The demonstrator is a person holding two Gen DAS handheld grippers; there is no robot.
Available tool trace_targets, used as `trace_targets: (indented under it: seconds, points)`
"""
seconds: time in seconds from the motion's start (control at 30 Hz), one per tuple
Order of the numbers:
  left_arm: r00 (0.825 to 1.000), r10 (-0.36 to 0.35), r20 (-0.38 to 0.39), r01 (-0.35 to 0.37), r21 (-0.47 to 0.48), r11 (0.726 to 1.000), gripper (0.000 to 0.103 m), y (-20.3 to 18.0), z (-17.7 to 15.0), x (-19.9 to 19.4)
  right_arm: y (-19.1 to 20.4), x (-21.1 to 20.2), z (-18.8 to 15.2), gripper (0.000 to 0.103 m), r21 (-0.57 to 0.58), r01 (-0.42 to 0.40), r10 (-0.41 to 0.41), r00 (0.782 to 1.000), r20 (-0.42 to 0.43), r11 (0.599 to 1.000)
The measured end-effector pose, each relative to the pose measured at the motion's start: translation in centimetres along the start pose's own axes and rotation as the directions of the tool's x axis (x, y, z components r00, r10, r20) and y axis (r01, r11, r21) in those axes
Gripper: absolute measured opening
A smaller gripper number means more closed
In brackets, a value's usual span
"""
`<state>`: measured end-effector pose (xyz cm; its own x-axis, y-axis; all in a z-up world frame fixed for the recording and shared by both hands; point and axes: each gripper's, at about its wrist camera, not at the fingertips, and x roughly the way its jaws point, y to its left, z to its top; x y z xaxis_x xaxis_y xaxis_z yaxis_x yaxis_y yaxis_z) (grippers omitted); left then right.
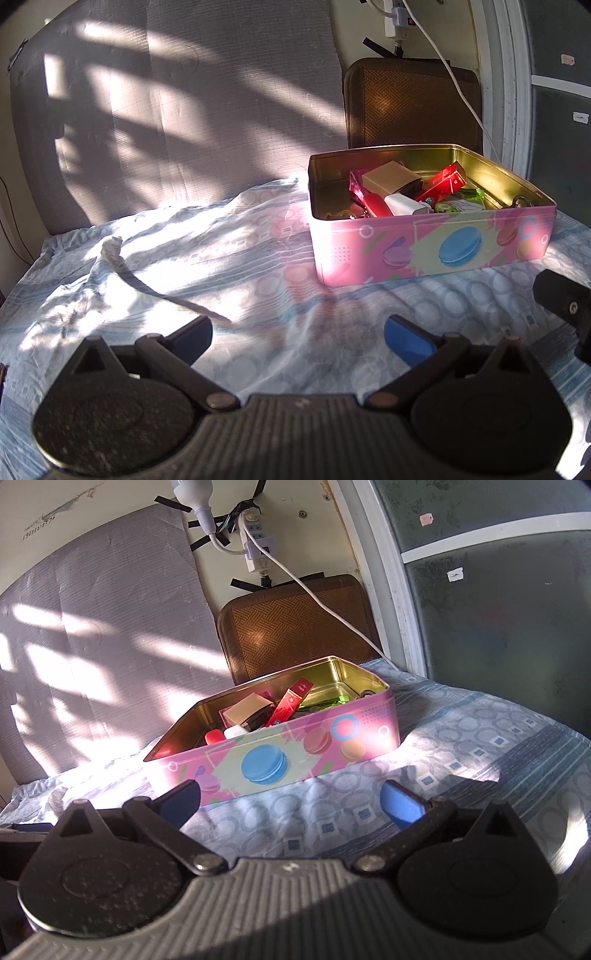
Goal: Organize rigid objects
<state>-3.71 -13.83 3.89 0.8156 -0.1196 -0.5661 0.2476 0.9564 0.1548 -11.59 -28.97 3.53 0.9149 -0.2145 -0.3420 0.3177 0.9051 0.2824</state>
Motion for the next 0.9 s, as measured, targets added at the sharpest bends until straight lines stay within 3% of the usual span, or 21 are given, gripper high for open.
trace_targets:
  seconds: [0.9]
  points:
    - [0.997,-0.034,-0.067,0.035,0.017,0.999,0.103,-0.3,-0.3,1.1,0.0,0.5,-0.1,0.103,0.003,-0.002,0.003,1.000,-0.010,1.000]
